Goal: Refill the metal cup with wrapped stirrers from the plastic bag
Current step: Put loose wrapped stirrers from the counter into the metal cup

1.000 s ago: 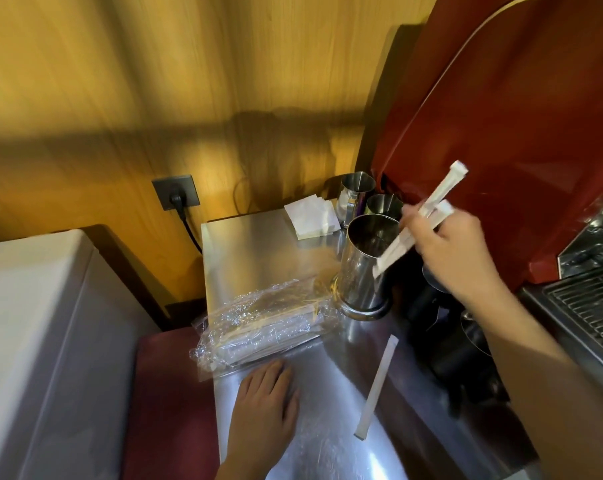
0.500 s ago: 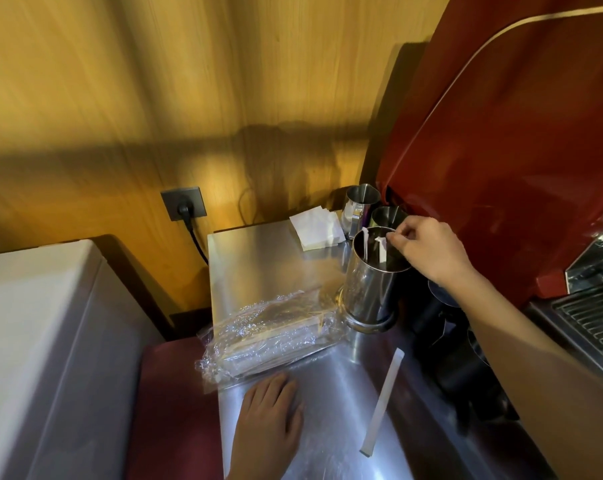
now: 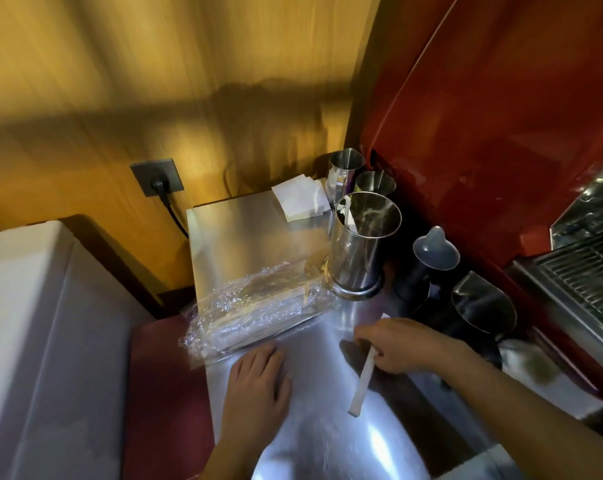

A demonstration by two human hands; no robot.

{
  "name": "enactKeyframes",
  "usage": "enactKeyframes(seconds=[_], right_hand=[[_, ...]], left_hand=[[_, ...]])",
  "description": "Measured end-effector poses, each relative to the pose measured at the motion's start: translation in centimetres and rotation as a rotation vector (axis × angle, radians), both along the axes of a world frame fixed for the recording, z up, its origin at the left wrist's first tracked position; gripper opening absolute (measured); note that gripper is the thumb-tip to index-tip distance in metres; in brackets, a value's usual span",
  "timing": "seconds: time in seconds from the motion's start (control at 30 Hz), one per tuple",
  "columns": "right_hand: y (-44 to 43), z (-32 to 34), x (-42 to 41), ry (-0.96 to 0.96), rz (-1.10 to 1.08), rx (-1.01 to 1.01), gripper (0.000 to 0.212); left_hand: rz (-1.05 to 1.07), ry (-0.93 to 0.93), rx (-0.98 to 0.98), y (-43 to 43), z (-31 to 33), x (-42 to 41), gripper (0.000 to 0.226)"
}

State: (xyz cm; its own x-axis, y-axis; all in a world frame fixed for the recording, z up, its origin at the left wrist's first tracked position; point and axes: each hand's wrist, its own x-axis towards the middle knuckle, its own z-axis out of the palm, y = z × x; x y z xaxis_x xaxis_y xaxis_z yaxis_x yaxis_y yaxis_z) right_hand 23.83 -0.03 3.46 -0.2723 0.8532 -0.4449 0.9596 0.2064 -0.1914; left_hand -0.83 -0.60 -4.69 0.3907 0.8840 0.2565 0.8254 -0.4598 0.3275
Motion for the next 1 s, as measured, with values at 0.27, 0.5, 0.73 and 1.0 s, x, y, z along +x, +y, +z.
enactKeyframes(seconds=[0.27,0.5,0.73,1.0], right_hand=[[-0.6,-2.6,-0.8,-0.094,0.118,0.057,0.019],[0.0,-2.9,-1.3,-0.121,0.134,0.038,0.018],[2.7,4.2,-0.9,0.36,-0.15,0.261,0.011],[5.6,11.6,0.1,0.799,-0.482,1.045,0.015]], left_hand=[[-0.001,0.01,-0.072,0.0,-0.1,-0.1,0.036],[0.018,-0.002,-0.1,-0.1,-0.5,-0.2,0.037],[0.005,-0.028,-0.1,-0.1,-1.0,-0.3,0.034],[0.013,-0.031,-0.1,-0.1,-0.9,-0.2,0.033]])
